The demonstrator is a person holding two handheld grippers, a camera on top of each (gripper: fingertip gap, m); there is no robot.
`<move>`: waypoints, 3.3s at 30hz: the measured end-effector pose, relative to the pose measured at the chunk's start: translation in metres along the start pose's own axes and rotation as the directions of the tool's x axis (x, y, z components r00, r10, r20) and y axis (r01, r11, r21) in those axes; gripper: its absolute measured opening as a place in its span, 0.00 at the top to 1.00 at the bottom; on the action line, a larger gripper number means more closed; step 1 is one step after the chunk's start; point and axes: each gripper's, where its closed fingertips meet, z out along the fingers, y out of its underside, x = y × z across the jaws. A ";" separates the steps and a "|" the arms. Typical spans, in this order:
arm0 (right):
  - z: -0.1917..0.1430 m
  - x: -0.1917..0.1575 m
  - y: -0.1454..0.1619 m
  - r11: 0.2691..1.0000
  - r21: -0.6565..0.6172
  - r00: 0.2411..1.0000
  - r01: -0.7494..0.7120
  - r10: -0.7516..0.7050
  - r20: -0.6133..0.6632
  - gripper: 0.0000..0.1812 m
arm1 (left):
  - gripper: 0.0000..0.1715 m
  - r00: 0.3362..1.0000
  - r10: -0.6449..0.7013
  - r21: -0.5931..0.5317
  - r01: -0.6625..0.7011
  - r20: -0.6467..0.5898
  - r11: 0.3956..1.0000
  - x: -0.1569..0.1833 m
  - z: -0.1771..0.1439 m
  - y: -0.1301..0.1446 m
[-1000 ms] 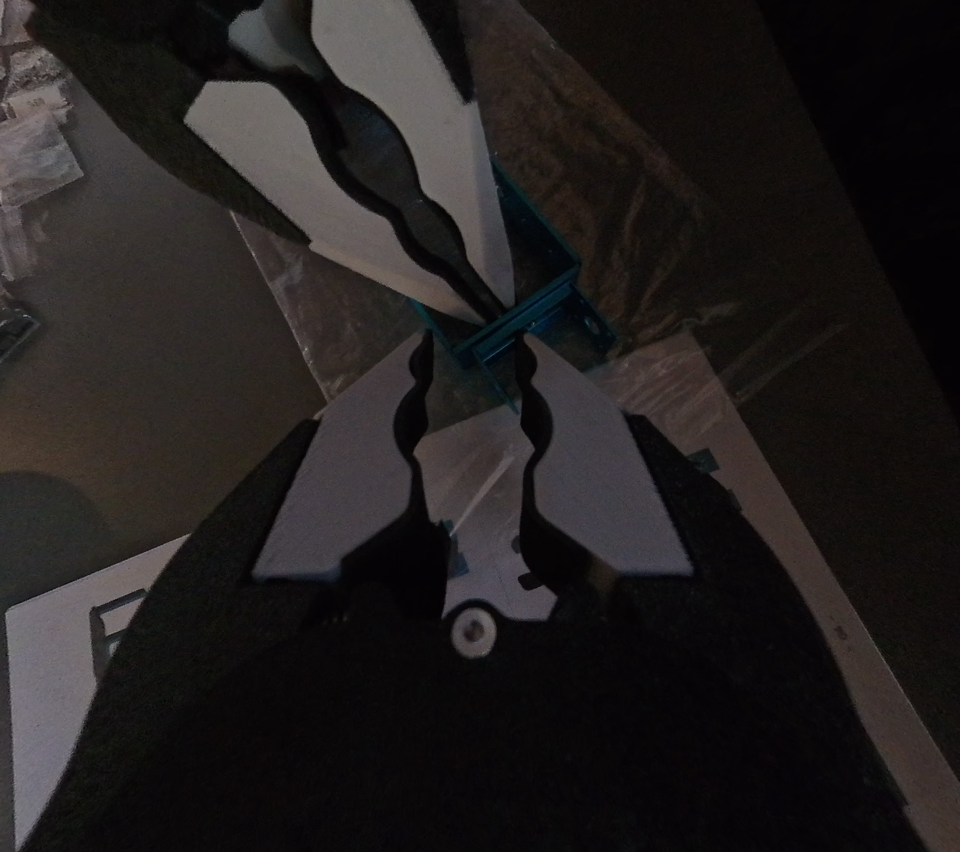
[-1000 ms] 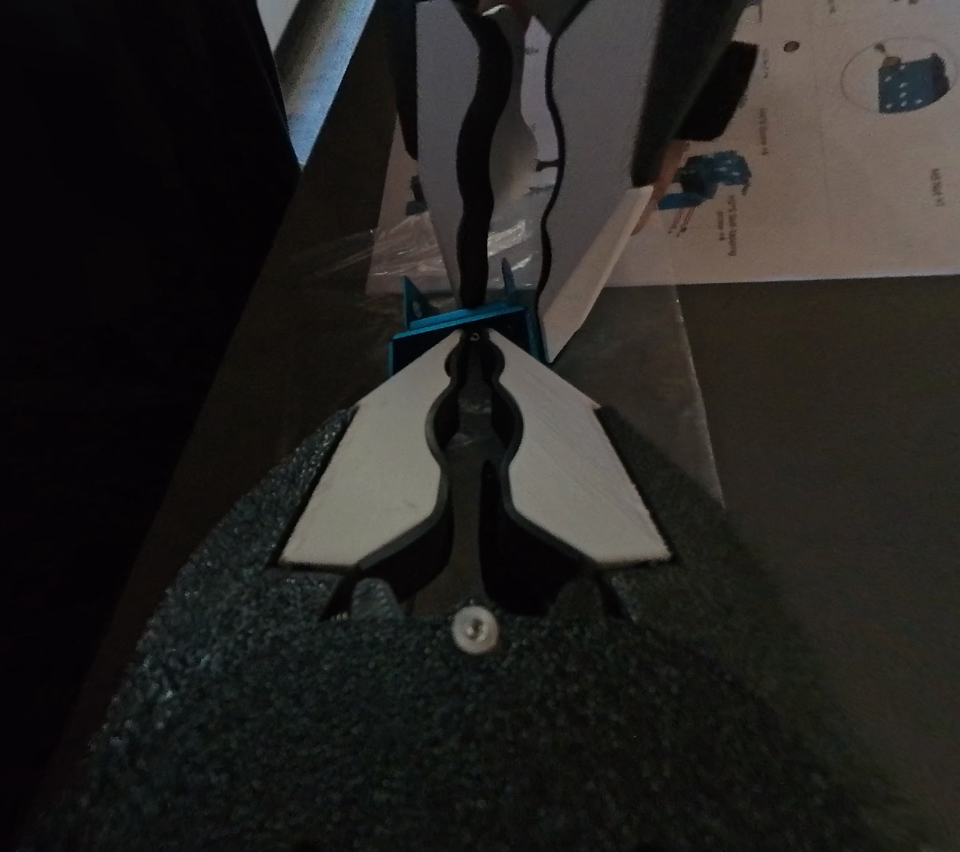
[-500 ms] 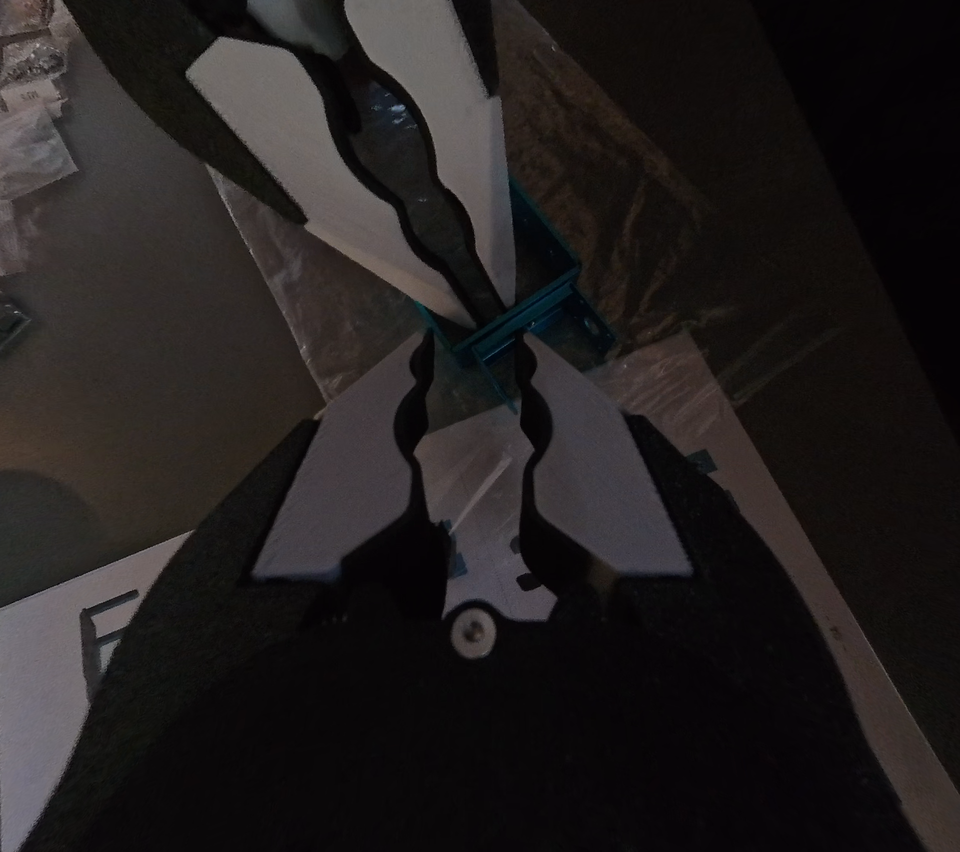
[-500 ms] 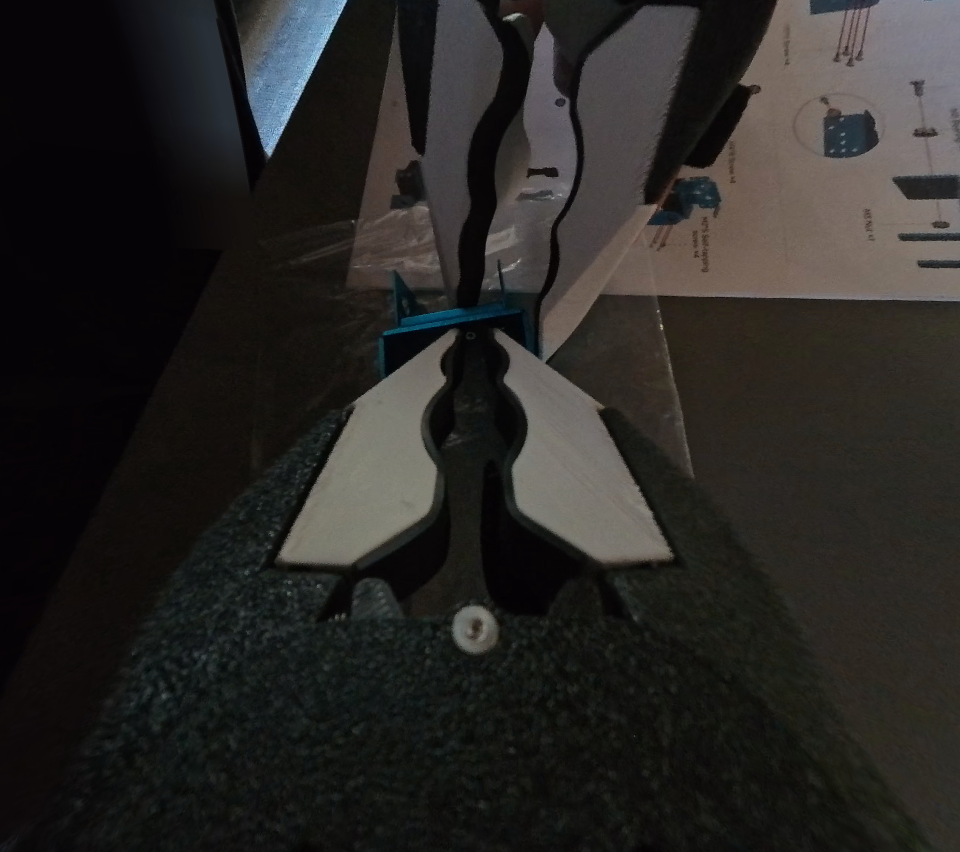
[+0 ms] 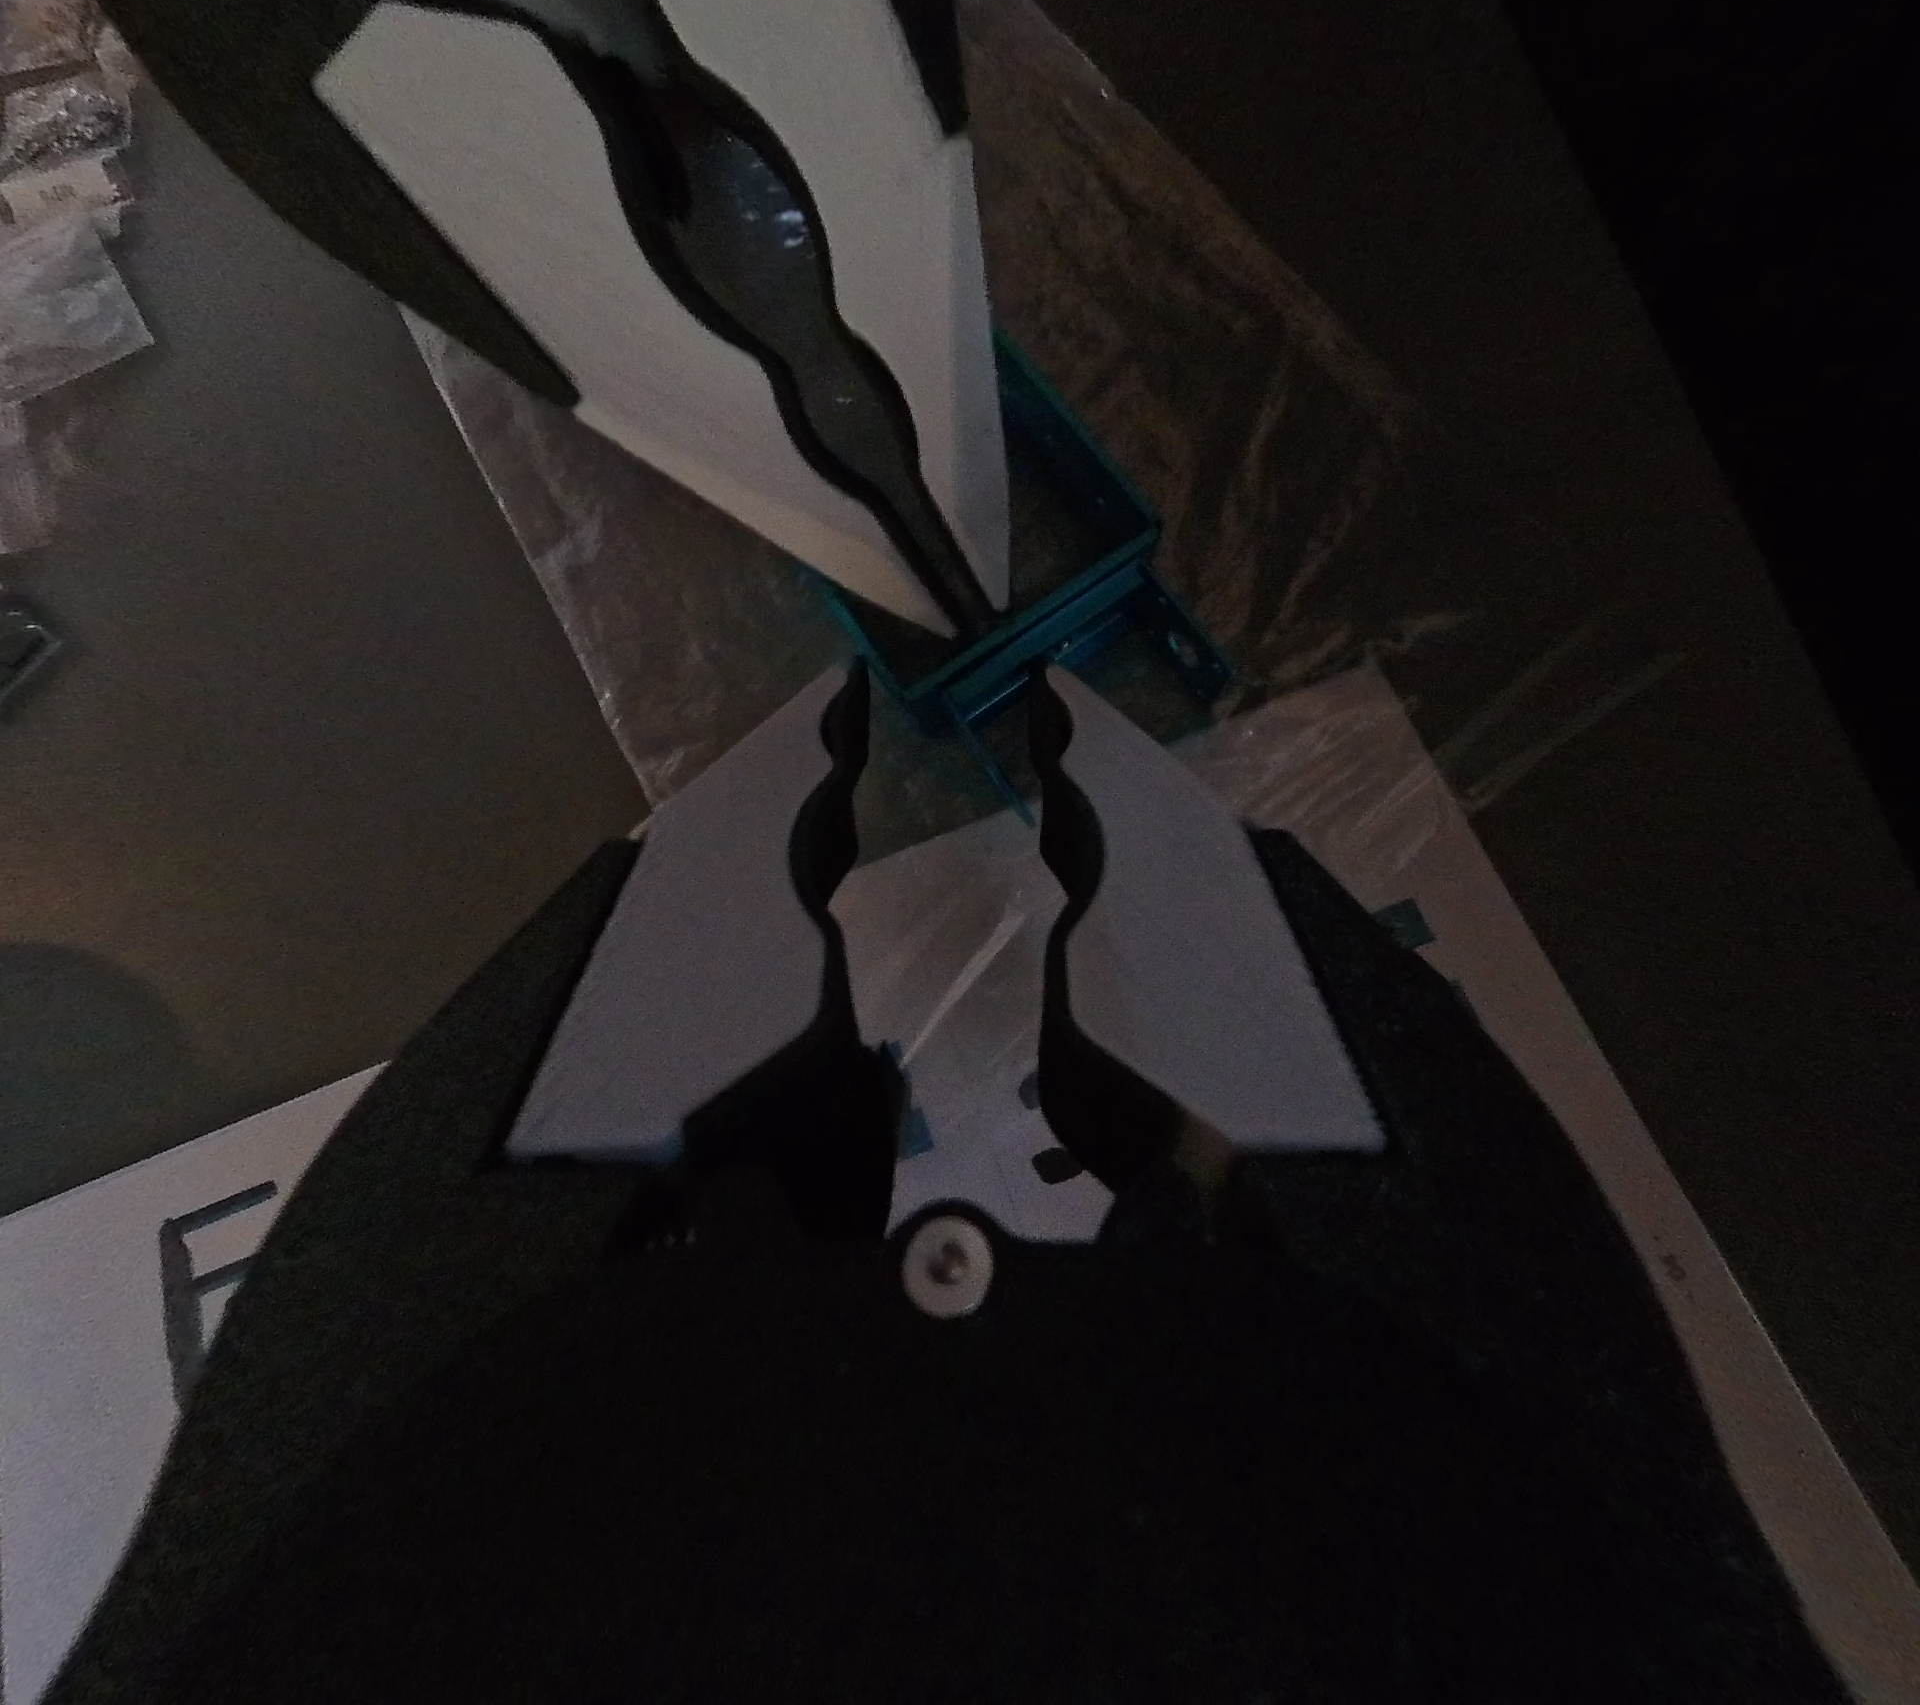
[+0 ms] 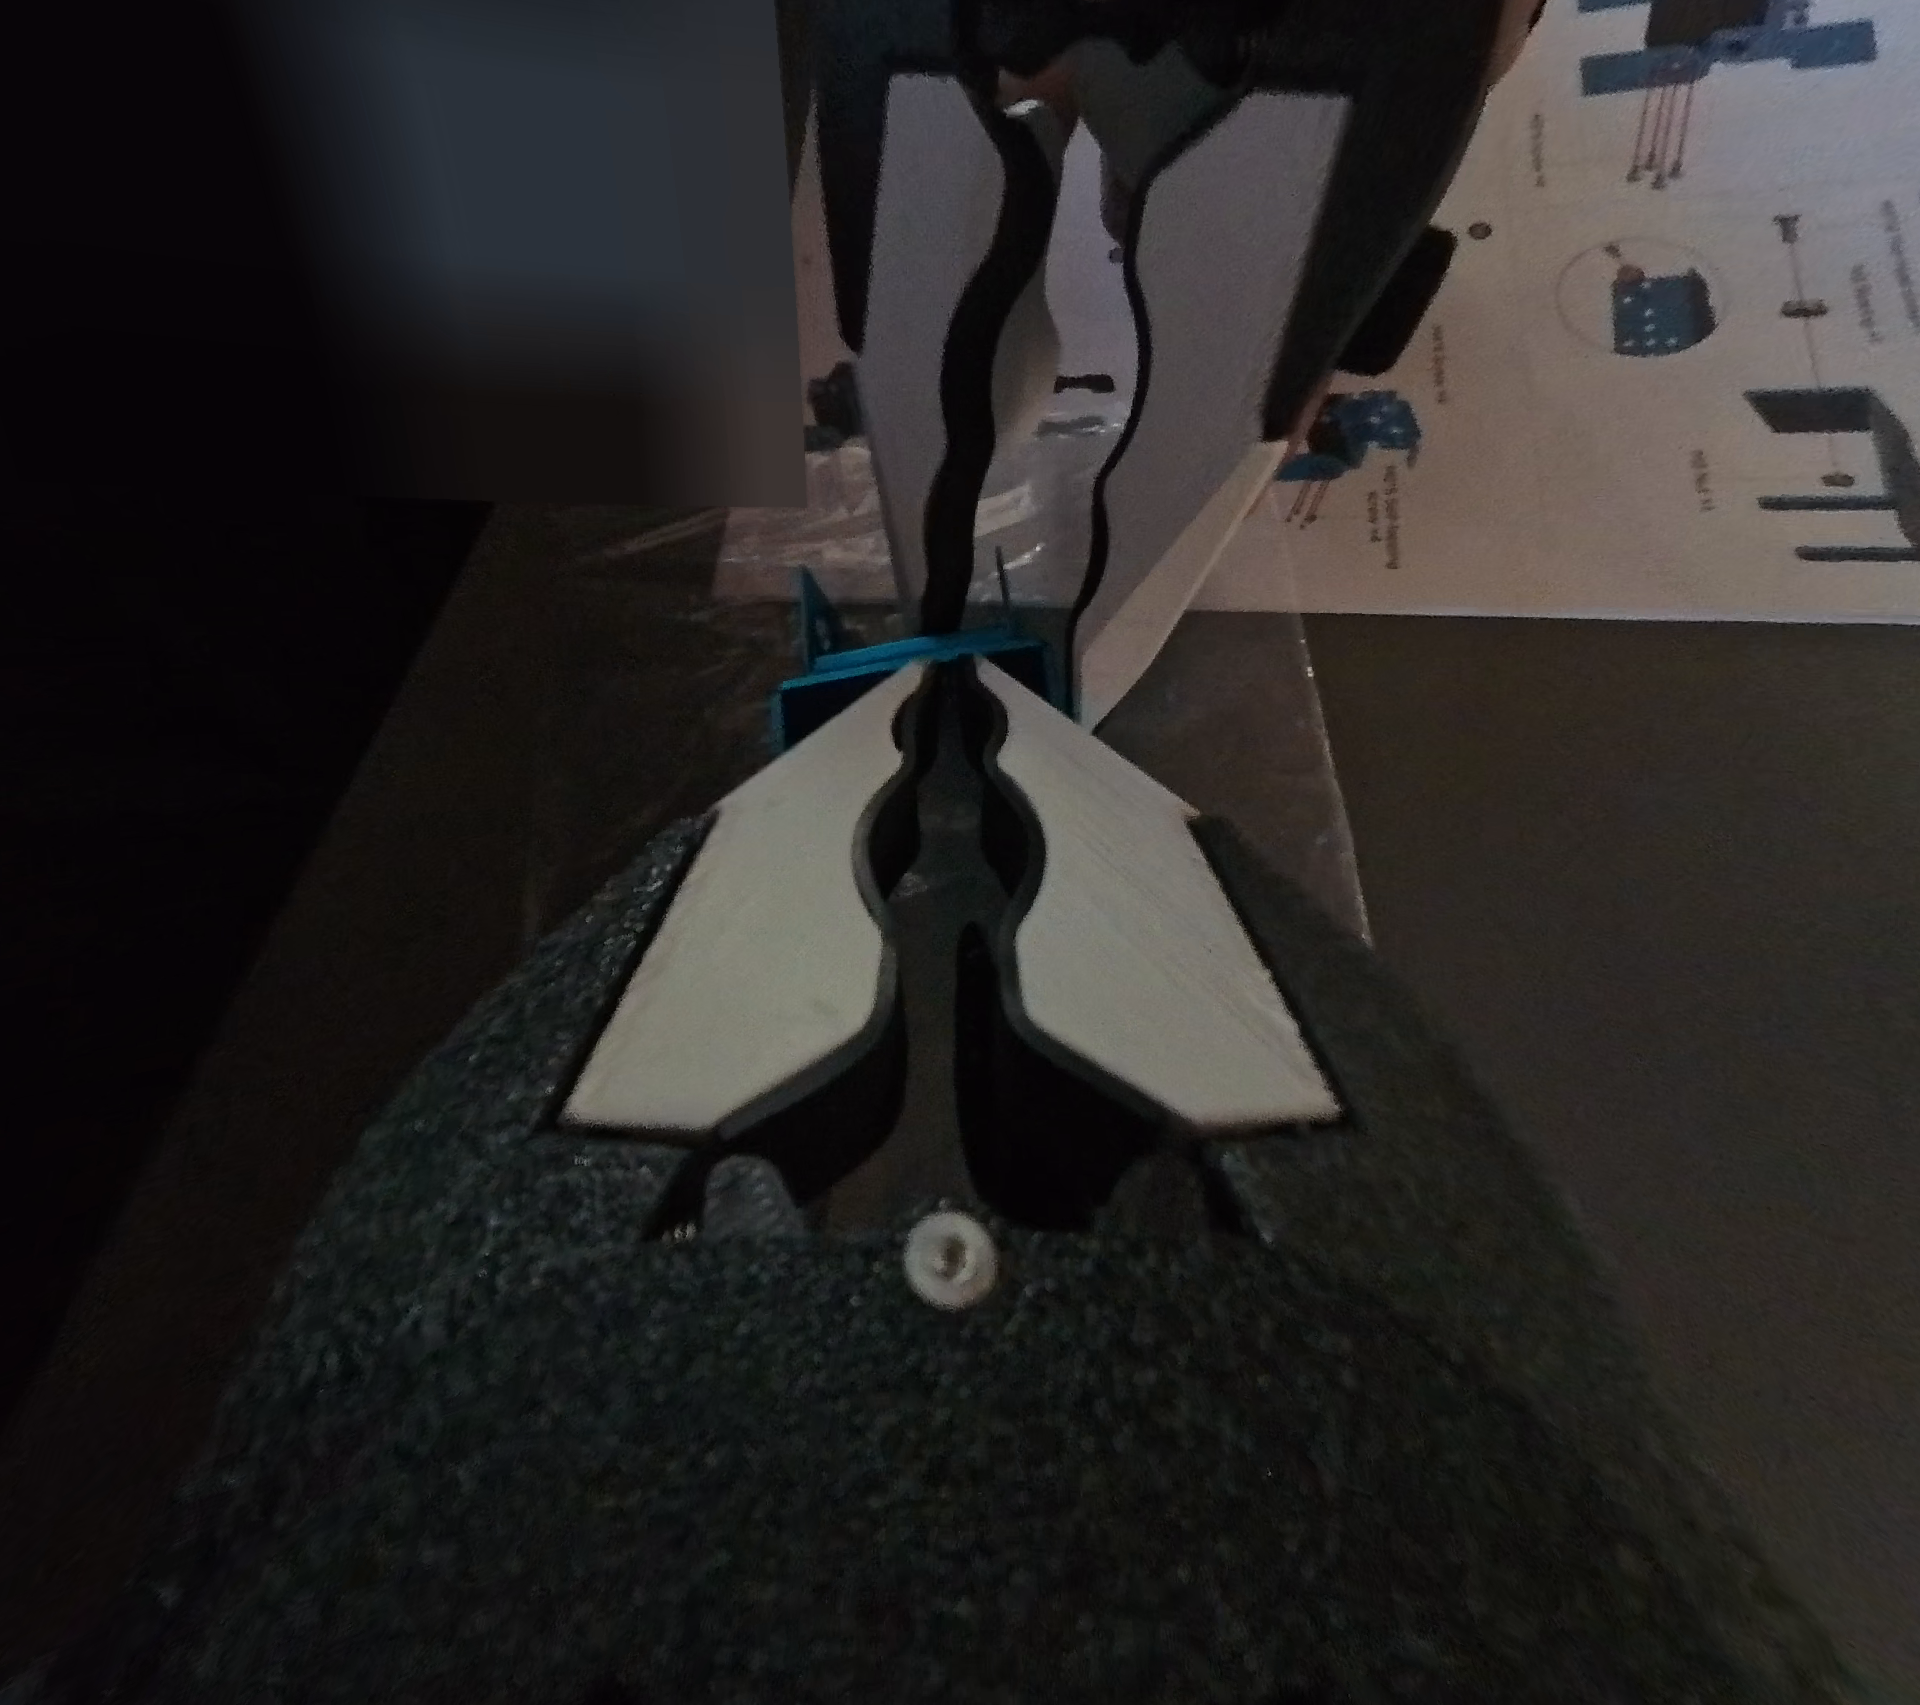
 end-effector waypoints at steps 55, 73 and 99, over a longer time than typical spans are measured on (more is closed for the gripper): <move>-0.074 0.022 0.090 0.817 -0.576 0.991 0.034 -0.103 -0.086 0.98 | 0.85 0.999 0.022 -0.027 -0.021 0.025 0.999 -0.005 -0.003 0.005; -0.080 0.019 0.097 0.740 -0.672 0.988 0.024 -0.121 -0.098 0.96 | 0.85 0.988 0.044 -0.004 -0.044 0.146 0.999 -0.020 0.003 -0.004; -0.082 0.011 0.085 0.939 -0.305 0.945 -0.162 0.059 -0.322 0.99 | 0.88 0.993 -0.093 0.055 0.089 0.073 0.995 -0.022 -0.028 -0.014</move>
